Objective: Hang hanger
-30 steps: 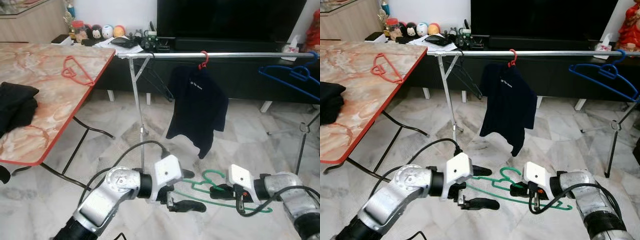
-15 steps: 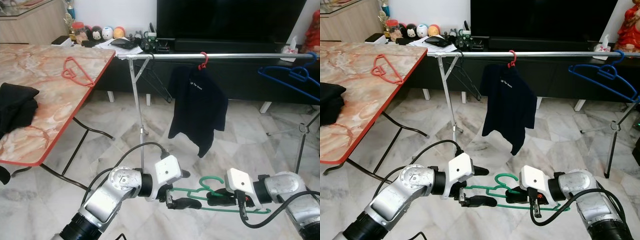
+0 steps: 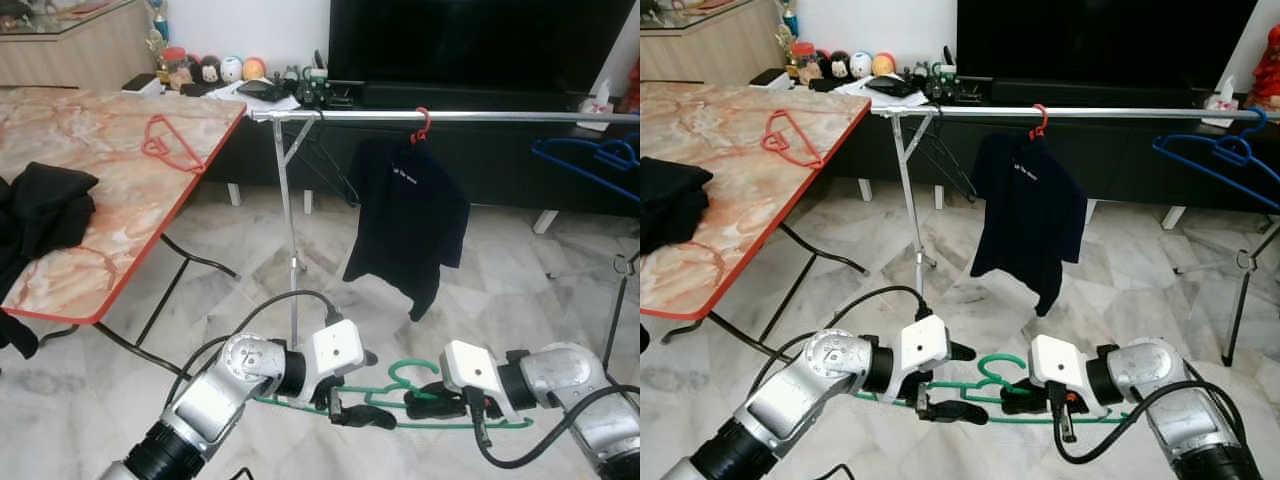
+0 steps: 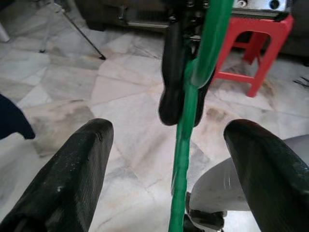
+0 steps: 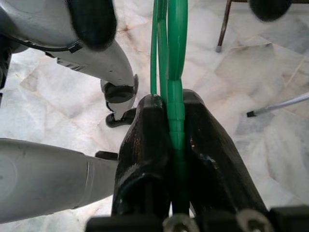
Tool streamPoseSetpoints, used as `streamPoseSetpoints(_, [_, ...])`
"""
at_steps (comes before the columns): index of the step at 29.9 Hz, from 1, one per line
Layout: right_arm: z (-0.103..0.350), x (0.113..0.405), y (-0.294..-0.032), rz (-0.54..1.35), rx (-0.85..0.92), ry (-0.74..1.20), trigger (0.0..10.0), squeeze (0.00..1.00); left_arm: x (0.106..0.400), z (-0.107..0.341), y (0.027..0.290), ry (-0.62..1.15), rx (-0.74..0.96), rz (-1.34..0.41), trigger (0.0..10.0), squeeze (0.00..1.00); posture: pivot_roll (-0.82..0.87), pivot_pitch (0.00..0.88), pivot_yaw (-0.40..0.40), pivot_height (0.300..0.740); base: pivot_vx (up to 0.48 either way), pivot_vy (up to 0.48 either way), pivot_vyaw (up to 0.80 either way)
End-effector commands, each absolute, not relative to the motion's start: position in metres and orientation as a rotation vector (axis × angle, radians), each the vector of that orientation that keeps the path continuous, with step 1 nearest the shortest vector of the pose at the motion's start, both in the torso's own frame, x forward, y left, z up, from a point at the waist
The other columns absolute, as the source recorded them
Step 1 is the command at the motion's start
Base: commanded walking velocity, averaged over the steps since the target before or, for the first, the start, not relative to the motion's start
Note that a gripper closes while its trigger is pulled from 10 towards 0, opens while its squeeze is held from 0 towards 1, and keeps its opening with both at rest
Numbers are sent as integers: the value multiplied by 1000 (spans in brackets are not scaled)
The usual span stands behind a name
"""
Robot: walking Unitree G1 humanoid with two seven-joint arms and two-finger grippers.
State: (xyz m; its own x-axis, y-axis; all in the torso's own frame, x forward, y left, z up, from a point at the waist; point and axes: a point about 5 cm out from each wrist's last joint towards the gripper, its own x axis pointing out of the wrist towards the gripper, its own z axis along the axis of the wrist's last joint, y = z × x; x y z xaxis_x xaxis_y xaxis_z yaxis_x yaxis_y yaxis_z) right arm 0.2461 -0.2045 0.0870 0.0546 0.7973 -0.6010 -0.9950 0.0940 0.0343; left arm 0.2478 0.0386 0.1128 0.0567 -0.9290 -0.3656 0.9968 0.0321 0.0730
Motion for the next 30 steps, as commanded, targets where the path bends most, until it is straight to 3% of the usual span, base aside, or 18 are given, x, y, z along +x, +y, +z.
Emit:
streamPoseSetpoints(1, [92,246,-200,1451,-458,523,10000,0,250,114,40,236,397,-1511,10000,0,-28,0,-20,740,0,0,0])
streamPoseSetpoints(5, [92,246,-198,1456,-459,522,10000,0,250,114,40,241,397,-1518,9882,0,-27,0,-19,740,0,0,0])
streamPoseSetpoints(6, [92,246,-197,1457,-460,521,10000,0,250,114,40,243,398,-1522,8510,0,-27,0,-18,740,0,0,0])
streamPoseSetpoints(7, [92,246,-197,1457,-458,520,10000,0,249,113,40,245,400,-1526,5294,0,-27,0,-18,740,0,0,0])
streamPoseSetpoints(8, [92,246,-197,1458,-458,520,10000,0,249,113,39,247,401,-1530,4941,0,-27,0,-18,740,0,0,0])
streamPoseSetpoints(9, [93,246,-196,1458,-458,519,10000,0,248,113,39,248,400,-1536,3608,0,-27,0,-18,740,0,0,0])
streamPoseSetpoints(10, [93,246,-195,1458,-458,517,10000,0,247,114,38,249,399,-1545,1608,0,-28,0,-17,740,0,0,0])
streamPoseSetpoints(12, [93,246,-195,1459,-457,515,10000,0,247,113,37,251,400,-1549,1333,0,-28,0,-17,740,0,0,0])
streamPoseSetpoints(13, [93,246,-194,1459,-456,513,10000,0,247,113,37,252,402,-1550,39,0,-28,0,-16,740,0,0,0])
streamPoseSetpoints(30, [94,247,-194,1459,-456,509,10000,0,247,111,38,260,419,-1554,0,0,-30,0,-15,740,0,0,0])
